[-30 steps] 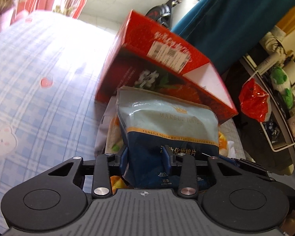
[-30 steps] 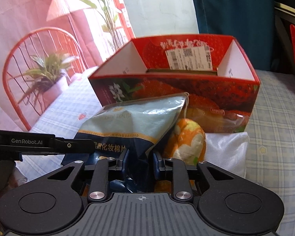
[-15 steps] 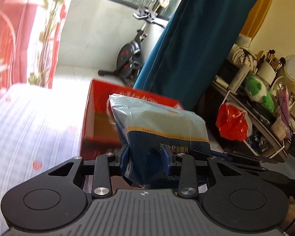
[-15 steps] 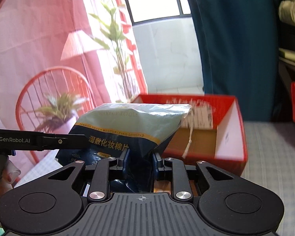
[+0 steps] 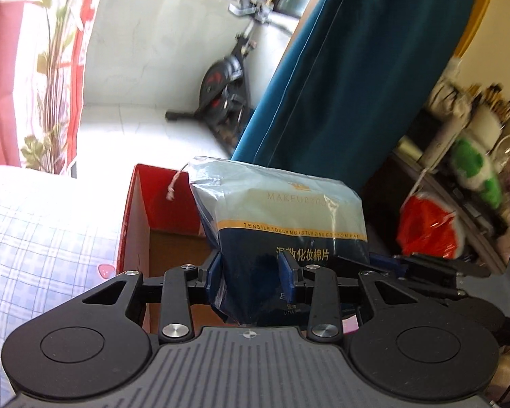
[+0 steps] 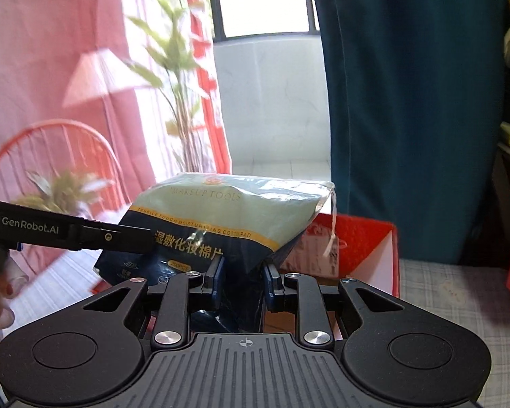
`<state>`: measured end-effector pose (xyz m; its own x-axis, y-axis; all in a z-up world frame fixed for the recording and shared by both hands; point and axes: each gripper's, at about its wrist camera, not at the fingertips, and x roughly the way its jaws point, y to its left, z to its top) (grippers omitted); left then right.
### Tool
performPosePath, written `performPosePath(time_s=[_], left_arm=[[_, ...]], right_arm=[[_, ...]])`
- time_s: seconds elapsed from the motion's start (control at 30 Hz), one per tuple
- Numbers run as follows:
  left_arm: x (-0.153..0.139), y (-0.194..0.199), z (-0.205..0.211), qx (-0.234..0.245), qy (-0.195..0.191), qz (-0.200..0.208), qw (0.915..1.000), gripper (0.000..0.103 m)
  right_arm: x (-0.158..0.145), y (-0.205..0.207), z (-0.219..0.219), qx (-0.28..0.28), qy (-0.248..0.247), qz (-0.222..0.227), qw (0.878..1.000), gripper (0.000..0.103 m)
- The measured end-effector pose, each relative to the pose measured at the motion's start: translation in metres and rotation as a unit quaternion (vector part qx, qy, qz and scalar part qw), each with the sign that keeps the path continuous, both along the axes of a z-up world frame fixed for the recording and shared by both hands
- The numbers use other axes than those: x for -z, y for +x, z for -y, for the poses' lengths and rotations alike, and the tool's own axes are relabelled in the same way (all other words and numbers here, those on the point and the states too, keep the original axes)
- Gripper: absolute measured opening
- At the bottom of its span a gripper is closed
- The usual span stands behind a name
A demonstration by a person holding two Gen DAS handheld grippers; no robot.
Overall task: Organize soft objects
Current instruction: 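Lift the cotton pad bag into the red box and open both grippers, then move both grippers down to the orange floral quilted cloth beside the box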
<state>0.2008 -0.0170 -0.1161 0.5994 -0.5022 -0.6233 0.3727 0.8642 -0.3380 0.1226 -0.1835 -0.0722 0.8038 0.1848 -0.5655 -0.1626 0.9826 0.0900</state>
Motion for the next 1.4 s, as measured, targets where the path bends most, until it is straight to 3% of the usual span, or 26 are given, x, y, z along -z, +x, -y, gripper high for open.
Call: performPosePath(time_s=[0.23, 0.53, 0.67, 0.93, 1.1, 1.4], left_arm=[[0.041, 0.035, 0.011, 0.009, 0.014, -0.087, 0.9961, 0.037], [0.061, 0.040, 0.011, 0.021, 0.020, -0.111, 0.9934, 0.042], [0.062, 0.040, 0.011, 0.010, 0.024, -0.107, 0.9940, 0.054], [0.041, 0.015, 0.001, 0.000, 0.034, -0.072, 0.9968, 0.054], [0.022, -0.017, -0.009, -0.005, 0.044, -0.039, 0.9983, 0.054], [0.008, -0.081, -0.040, -0.019, 0.043, -0.019, 0.9987, 0.055]], right_arm=[[0.047, 0.040, 0.014, 0.018, 0.001, -0.088, 0.996, 0.021], [0.082, 0.049, 0.023, 0.042, 0.009, -0.145, 0.988, 0.021], [0.085, 0.045, 0.025, 0.052, 0.001, -0.148, 0.988, 0.025], [0.065, 0.028, 0.019, 0.051, -0.002, -0.123, 0.991, 0.025], [0.043, -0.002, 0.011, 0.044, 0.009, -0.092, 0.995, 0.025], [0.027, -0.068, -0.013, 0.030, 0.022, -0.062, 0.997, 0.026]])
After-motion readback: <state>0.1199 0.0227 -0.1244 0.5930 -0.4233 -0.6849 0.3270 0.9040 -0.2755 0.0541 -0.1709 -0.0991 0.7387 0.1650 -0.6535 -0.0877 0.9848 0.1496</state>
